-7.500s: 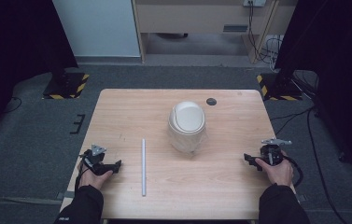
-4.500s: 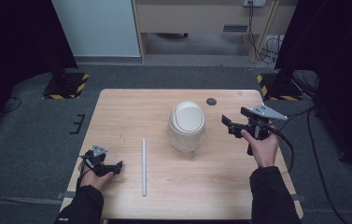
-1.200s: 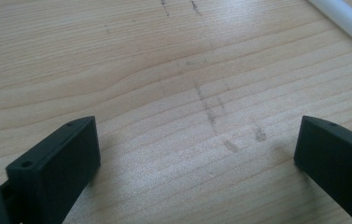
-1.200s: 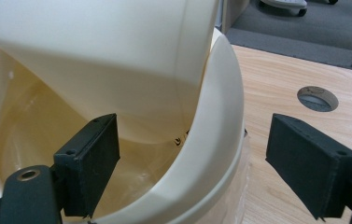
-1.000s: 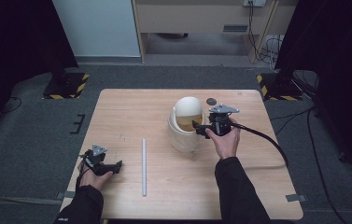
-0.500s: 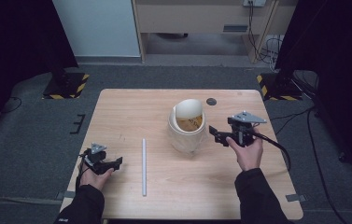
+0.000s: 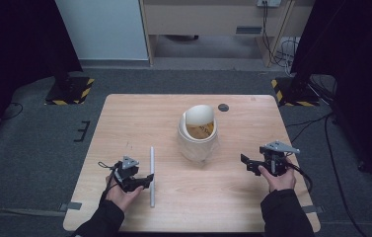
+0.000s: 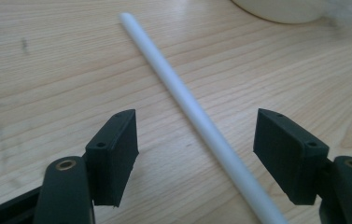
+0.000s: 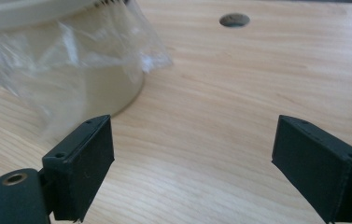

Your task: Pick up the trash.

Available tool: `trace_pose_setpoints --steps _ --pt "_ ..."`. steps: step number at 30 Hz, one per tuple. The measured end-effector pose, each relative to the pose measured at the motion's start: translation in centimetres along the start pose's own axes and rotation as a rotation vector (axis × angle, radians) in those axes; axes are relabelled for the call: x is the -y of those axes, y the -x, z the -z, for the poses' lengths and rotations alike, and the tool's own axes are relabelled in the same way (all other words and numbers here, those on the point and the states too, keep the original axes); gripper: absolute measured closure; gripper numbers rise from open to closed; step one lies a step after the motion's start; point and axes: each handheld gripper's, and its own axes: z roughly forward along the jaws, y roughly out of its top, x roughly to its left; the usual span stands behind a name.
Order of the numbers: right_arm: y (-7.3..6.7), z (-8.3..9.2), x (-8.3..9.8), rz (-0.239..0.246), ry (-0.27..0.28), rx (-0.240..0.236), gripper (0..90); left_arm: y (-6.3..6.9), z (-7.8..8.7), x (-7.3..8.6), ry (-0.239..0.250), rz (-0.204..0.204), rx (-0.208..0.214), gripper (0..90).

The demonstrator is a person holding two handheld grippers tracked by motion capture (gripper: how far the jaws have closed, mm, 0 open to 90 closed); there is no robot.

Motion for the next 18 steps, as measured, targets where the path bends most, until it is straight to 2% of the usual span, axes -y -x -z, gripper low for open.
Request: trace_pose_setpoints --steps 5,9,12,18 --pt "0.5 -0.2 0.1 -0.010 0.002 0.019 13.8 1.2 -0.7 0.1 -0.038 -0.037 0.008 31.3" --pt "0.5 -0.3 0.2 -0.018 -0.003 0.019 13.8 1.9 -1.3 0.2 -0.065 -0.070 -0.010 33.5" --pt "0.3 -0.4 0.1 -0.003 -0.006 0.018 13.1 1.9 -1.4 0.1 -0.077 -0.086 -0.027 35.6" --pt "0.2 -0.7 0.2 0.015 -0.038 0.012 12.9 1.6 -1.5 0.2 -0.100 -0.090 -0.039 39.9"
